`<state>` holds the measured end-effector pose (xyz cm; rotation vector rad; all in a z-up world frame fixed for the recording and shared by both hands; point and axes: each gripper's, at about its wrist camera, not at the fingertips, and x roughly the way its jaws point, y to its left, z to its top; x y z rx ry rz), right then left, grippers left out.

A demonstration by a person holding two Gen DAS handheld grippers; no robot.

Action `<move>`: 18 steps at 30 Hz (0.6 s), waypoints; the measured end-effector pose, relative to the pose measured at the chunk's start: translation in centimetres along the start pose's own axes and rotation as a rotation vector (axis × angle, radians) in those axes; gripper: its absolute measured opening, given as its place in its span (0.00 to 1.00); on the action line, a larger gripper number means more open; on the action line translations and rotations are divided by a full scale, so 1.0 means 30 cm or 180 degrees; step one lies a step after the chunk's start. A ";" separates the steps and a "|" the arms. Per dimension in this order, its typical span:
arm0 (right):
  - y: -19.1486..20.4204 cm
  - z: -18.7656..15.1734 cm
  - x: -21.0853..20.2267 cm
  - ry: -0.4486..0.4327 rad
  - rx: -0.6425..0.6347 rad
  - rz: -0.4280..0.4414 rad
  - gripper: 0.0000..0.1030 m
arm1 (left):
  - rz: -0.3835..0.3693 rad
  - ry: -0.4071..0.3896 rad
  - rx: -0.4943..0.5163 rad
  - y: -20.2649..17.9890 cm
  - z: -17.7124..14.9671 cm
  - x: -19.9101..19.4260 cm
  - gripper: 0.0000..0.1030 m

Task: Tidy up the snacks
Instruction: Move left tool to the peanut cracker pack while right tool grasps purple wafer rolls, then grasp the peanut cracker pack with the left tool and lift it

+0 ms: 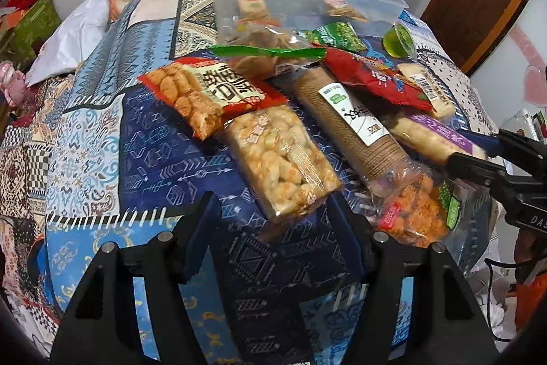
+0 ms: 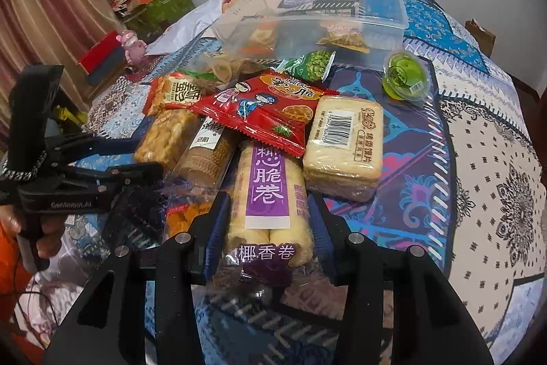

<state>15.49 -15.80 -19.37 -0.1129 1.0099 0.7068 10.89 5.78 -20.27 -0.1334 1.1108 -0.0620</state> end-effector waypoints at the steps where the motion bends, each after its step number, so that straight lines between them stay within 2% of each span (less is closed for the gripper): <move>1: 0.000 -0.002 -0.005 -0.0005 0.0002 0.0003 0.42 | -0.0023 -0.0011 -0.0016 0.000 0.002 -0.006 0.63; 4: 0.001 -0.007 -0.017 -0.0022 0.0013 0.0006 0.42 | -0.0108 -0.0130 -0.0062 -0.014 0.024 -0.034 0.63; 7: 0.003 -0.009 -0.035 -0.0064 0.0022 0.0009 0.42 | -0.0134 -0.0135 -0.0109 -0.032 0.057 -0.019 0.64; 9: 0.005 -0.009 -0.052 -0.0097 0.0023 0.0018 0.42 | -0.0047 -0.0073 -0.0108 -0.039 0.076 0.016 0.64; 11: 0.006 -0.009 -0.071 -0.0132 0.0024 0.0036 0.42 | 0.0149 -0.0009 -0.0130 -0.042 0.090 0.056 0.64; 15: 0.012 -0.010 -0.109 -0.0205 0.0010 0.0036 0.42 | 0.0148 -0.0001 -0.0164 -0.047 0.091 0.092 0.63; 18: 0.015 -0.009 -0.134 -0.0252 -0.0005 0.0027 0.42 | 0.0180 -0.0039 -0.0091 -0.060 0.080 0.096 0.56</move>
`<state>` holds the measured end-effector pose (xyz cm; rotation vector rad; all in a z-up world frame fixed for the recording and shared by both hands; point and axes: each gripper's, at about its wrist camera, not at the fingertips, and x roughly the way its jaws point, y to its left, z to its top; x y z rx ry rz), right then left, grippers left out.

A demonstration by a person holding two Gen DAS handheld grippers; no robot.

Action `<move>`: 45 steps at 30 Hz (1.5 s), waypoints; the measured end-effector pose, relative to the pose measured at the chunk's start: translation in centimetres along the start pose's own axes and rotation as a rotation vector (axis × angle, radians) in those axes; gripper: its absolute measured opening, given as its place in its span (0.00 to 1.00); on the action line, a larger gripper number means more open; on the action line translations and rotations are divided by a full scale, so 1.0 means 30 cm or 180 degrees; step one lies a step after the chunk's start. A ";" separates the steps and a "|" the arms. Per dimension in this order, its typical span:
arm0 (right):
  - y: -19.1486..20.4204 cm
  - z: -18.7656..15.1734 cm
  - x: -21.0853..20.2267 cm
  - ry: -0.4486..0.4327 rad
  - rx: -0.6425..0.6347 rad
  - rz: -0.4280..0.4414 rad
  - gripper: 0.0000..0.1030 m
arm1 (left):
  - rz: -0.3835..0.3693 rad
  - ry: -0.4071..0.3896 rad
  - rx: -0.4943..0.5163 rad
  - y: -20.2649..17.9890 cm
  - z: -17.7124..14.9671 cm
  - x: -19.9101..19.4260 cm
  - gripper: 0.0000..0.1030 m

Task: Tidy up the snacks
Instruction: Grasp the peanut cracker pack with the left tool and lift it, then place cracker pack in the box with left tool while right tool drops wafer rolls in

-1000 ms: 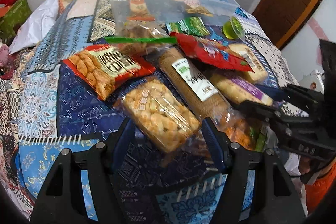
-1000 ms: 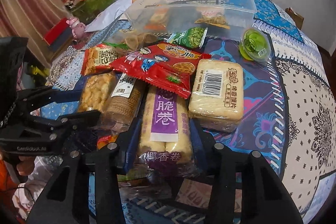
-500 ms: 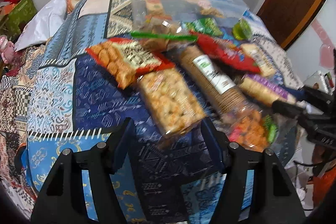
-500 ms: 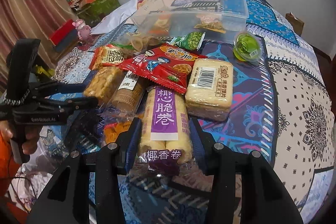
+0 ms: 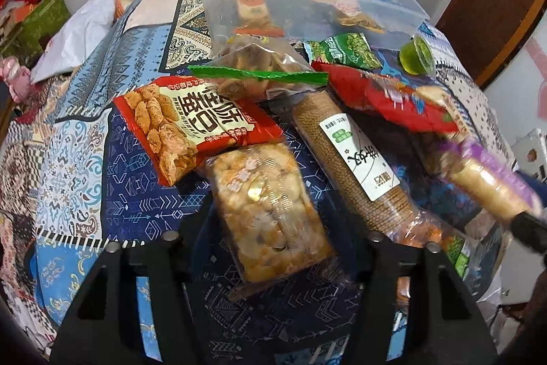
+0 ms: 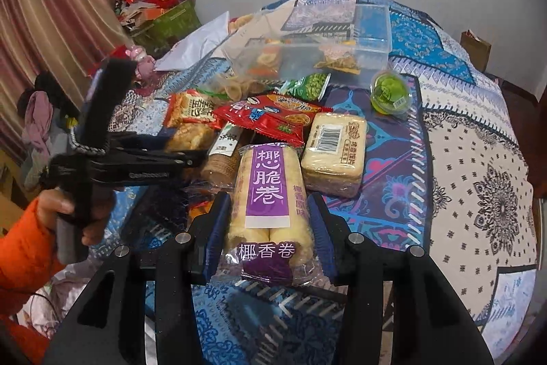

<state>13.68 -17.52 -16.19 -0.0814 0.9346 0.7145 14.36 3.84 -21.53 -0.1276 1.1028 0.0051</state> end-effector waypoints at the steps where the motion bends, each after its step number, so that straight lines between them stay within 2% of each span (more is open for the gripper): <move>1: 0.001 0.003 -0.010 -0.0023 -0.0009 -0.0004 0.42 | 0.0003 -0.0002 0.0019 -0.003 -0.003 0.001 0.52; 7: 0.002 0.022 -0.064 -0.0165 -0.0008 -0.0004 0.42 | 0.0016 -0.0056 0.0154 -0.015 -0.030 -0.035 0.45; 18: -0.016 0.104 -0.108 -0.0465 0.0078 -0.0045 0.42 | -0.0105 -0.0423 0.0105 0.006 0.011 -0.197 0.44; 20: -0.025 0.128 -0.106 -0.0523 0.0110 -0.0056 0.42 | -0.0165 -0.0486 0.0090 0.004 0.040 -0.223 0.44; 34: -0.130 0.307 -0.042 -0.0797 0.0281 -0.0267 0.42 | -0.0144 -0.0911 0.0211 -0.026 0.269 -0.309 0.44; 41: -0.205 0.401 0.025 -0.0833 0.0333 -0.0357 0.42 | -0.0102 -0.0990 0.0309 -0.049 0.382 -0.265 0.44; 45: -0.238 0.448 0.072 -0.0825 0.0324 -0.0376 0.42 | -0.0100 -0.0929 0.0288 -0.046 0.462 -0.196 0.44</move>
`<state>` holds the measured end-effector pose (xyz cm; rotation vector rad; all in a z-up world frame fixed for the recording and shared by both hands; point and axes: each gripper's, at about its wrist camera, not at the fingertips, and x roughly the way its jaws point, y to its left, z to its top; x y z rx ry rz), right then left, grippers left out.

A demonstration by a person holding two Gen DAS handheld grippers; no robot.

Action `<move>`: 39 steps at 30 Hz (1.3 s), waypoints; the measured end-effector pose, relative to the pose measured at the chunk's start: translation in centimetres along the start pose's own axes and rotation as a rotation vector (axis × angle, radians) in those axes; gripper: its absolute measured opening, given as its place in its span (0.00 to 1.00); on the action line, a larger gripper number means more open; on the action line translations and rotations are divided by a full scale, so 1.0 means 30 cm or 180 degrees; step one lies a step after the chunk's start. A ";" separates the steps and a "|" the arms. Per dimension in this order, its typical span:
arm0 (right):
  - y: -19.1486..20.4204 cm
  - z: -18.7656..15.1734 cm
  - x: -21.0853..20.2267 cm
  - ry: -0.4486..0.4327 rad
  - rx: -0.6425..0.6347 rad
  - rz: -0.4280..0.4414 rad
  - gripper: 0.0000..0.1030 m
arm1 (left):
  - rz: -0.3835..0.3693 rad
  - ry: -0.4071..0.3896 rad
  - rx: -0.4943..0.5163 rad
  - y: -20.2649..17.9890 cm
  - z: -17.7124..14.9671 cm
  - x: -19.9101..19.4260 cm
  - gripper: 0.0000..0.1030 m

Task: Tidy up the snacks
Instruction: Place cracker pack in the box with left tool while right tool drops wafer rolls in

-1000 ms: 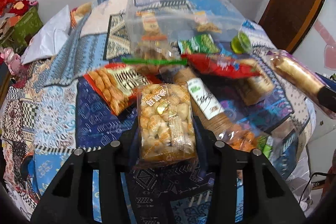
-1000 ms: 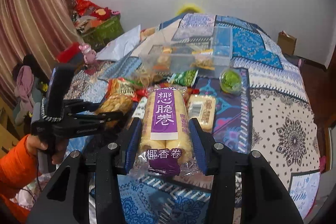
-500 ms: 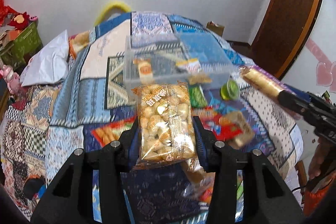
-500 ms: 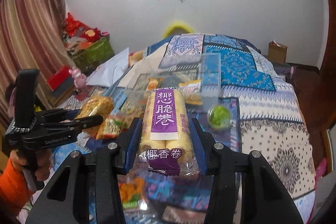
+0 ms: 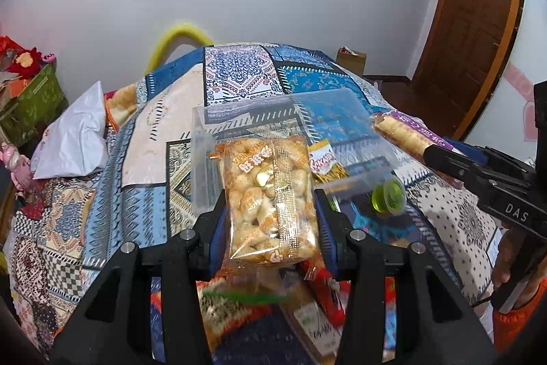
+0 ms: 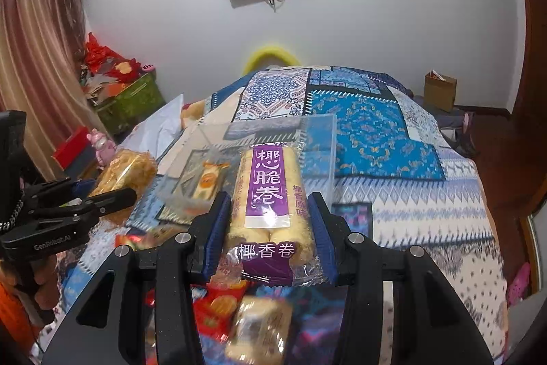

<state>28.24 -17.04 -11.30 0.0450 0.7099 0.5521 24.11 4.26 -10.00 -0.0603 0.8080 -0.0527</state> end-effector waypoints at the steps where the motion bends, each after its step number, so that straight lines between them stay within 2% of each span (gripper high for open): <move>1: -0.005 0.005 0.013 -0.0001 0.0002 -0.0002 0.42 | -0.0006 0.0011 -0.0012 0.003 0.010 0.016 0.44; 3: -0.016 0.018 0.044 0.0006 0.0013 -0.0009 0.42 | 0.0005 0.0033 -0.0026 0.008 0.036 0.063 0.44; 4: -0.019 0.023 0.054 0.0009 0.0020 -0.0007 0.42 | 0.0014 0.0034 -0.0025 0.009 0.043 0.077 0.41; 5: -0.025 0.031 0.071 0.0008 0.0032 -0.0001 0.42 | 0.0016 0.0031 -0.0028 0.011 0.055 0.100 0.34; 9: -0.037 0.048 0.134 0.0047 0.0037 -0.0013 0.42 | -0.0045 0.0165 -0.0017 0.019 0.089 0.204 0.28; 10: -0.040 0.051 0.152 0.0072 0.0047 -0.0014 0.42 | -0.0003 0.0200 -0.0035 0.025 0.091 0.223 0.28; 13: -0.047 0.045 0.181 0.0108 0.0060 -0.0004 0.42 | -0.0108 0.0272 -0.0216 0.068 0.085 0.251 0.28; 15: -0.053 0.042 0.192 0.0122 0.0054 -0.0021 0.42 | -0.0097 0.0324 -0.0275 0.089 0.069 0.249 0.29; 17: -0.061 0.043 0.205 0.0146 0.0060 -0.0037 0.42 | -0.0082 0.0364 -0.0257 0.094 0.049 0.243 0.43; 19: -0.072 0.043 0.215 0.0185 0.0084 -0.0041 0.42 | -0.0081 0.0391 -0.0203 0.089 0.022 0.230 0.50; 22: -0.087 0.041 0.216 0.0213 0.0107 -0.0052 0.42 | -0.0142 0.0416 -0.0088 0.065 -0.011 0.211 0.51; 25: -0.098 0.047 0.213 0.0233 0.0111 -0.0077 0.42 | -0.0255 0.0494 0.0035 0.024 -0.045 0.208 0.62; 28: -0.104 0.053 0.205 0.0236 0.0105 -0.0088 0.42 | -0.0311 0.0613 0.0183 -0.022 -0.076 0.232 0.62; 30: -0.106 0.057 0.203 0.0228 0.0102 -0.0106 0.42 | -0.0308 0.0684 0.0163 -0.035 -0.089 0.256 0.62; 34: -0.110 0.054 0.205 0.0241 0.0098 -0.0101 0.42 | -0.0484 0.0790 -0.0041 -0.042 -0.090 0.301 0.65; 35: -0.108 0.053 0.208 0.0245 0.0095 -0.0103 0.42 | -0.0469 0.0805 -0.0089 -0.046 -0.087 0.315 0.70; 39: -0.105 0.050 0.217 0.0255 0.0069 -0.0092 0.42 | -0.0312 0.0803 -0.0018 -0.077 -0.085 0.352 0.79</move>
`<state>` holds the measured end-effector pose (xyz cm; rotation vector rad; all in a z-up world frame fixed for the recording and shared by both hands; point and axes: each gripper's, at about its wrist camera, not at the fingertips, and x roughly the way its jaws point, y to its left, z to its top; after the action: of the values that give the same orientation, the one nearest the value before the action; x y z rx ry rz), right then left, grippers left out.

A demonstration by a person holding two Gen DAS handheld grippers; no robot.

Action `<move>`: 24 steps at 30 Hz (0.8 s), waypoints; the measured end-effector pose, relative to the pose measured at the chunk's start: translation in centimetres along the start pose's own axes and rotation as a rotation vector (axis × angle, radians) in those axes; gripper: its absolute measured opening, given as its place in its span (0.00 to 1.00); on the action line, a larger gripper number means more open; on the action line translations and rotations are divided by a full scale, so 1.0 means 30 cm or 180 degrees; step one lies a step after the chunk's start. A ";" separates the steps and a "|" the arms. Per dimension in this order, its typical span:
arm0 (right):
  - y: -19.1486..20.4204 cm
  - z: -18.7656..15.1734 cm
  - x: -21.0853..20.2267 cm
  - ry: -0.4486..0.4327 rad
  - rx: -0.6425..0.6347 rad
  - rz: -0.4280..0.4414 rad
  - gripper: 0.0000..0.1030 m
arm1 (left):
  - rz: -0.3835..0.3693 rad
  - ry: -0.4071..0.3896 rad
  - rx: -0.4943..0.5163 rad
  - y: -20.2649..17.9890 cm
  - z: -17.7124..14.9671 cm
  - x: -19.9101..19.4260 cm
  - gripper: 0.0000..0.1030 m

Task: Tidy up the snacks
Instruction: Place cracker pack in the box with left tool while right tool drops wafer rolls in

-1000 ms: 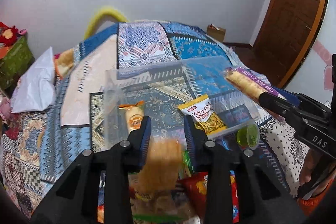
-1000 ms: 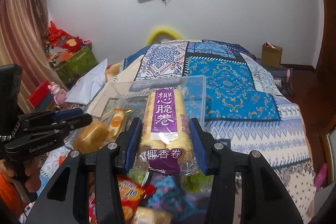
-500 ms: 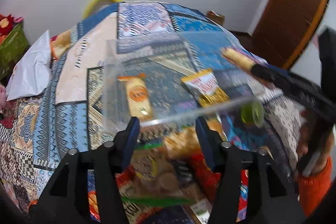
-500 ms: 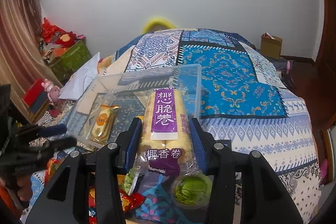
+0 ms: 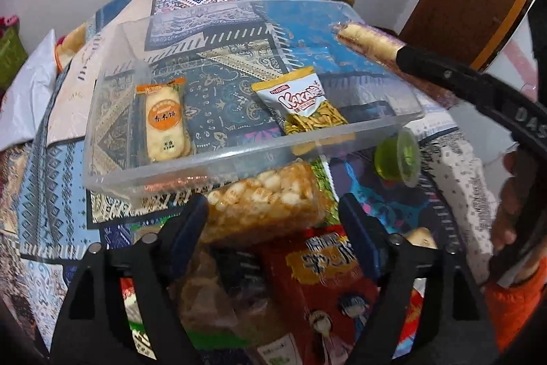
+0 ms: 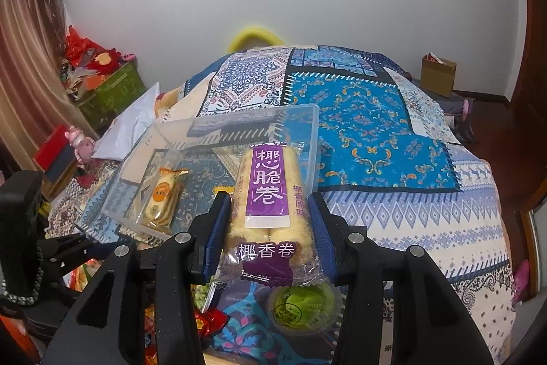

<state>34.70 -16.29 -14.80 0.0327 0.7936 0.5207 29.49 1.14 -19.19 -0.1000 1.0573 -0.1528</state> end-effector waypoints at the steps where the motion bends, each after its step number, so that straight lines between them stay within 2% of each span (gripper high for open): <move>1: 0.001 0.000 0.003 0.0000 -0.0006 0.0004 0.42 | 0.0049 0.0007 0.0007 -0.003 0.000 0.010 0.79; 4: 0.006 -0.001 0.012 0.0009 -0.0026 0.0022 0.42 | 0.0161 -0.0012 0.0041 -0.005 0.003 0.035 0.81; 8: 0.009 -0.006 0.021 0.0014 -0.0040 0.0040 0.42 | 0.0125 -0.0001 -0.0039 0.009 0.014 0.055 0.83; 14: 0.008 -0.009 0.030 0.0029 -0.0024 0.0036 0.42 | 0.0217 -0.0053 0.0098 -0.006 -0.002 0.070 0.83; 19: 0.012 0.002 0.056 0.0073 -0.0054 -0.0053 0.42 | 0.0263 -0.0173 0.0118 -0.007 -0.026 0.058 0.77; 24: 0.034 0.024 0.085 0.0116 -0.0150 -0.0118 0.42 | 0.0186 -0.0189 0.0095 0.011 -0.040 0.021 0.72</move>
<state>36.24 -14.13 -15.78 -0.0351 0.8158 0.5058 28.76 1.34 -20.37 -0.0464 0.9974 -0.1123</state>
